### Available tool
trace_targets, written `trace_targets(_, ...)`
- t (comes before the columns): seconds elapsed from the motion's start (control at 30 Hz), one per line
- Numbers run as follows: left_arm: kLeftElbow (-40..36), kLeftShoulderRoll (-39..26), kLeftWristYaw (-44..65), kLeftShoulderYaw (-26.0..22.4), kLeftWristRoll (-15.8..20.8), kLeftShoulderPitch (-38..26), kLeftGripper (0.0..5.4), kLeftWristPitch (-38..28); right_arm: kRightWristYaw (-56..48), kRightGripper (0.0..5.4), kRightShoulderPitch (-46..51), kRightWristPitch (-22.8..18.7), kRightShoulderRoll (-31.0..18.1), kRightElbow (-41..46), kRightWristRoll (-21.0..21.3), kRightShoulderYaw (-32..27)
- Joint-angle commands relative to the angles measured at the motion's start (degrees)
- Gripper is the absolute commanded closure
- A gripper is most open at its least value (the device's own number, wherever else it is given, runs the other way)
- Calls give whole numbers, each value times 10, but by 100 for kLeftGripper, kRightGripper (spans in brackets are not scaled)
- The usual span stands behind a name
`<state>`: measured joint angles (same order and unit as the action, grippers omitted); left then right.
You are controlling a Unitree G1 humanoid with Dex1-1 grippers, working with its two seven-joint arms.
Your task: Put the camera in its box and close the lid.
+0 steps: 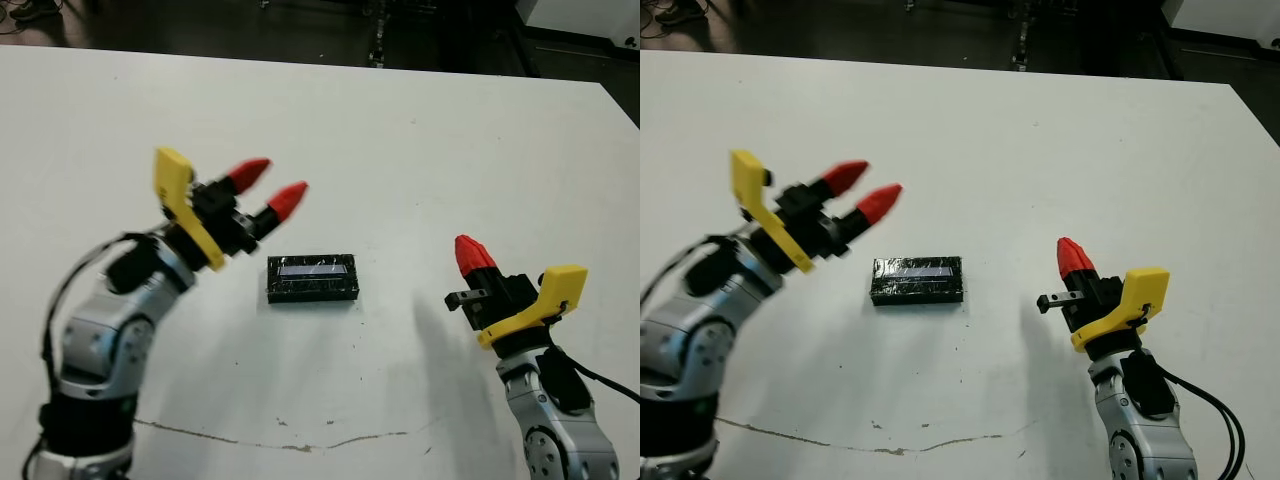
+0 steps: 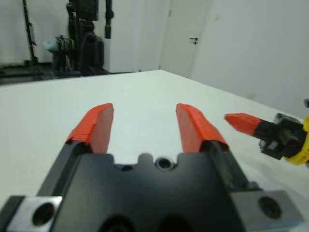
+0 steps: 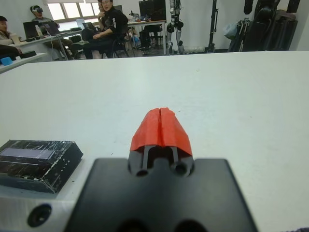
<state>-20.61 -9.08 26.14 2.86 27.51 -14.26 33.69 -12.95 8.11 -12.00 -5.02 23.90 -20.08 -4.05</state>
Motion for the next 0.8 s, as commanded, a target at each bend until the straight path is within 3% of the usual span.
trace_targets(0.03,-2,1,-21,40,-21,19,302,22,0,540,5,-3,-6,-5,1,-2)
trace_targets(0.33,47,6,-28,103,-75,31,439,-7,0,540,7,1,-4,-6,4,0)
trace_targets(0.53,83,8,-34,110,-79,20,532,38,-6,540,5,6,-5,-11,3,0)
trace_targets(0.8,113,20,-65,106,-80,21,538,99,-7,540,7,9,-5,-12,7,1)
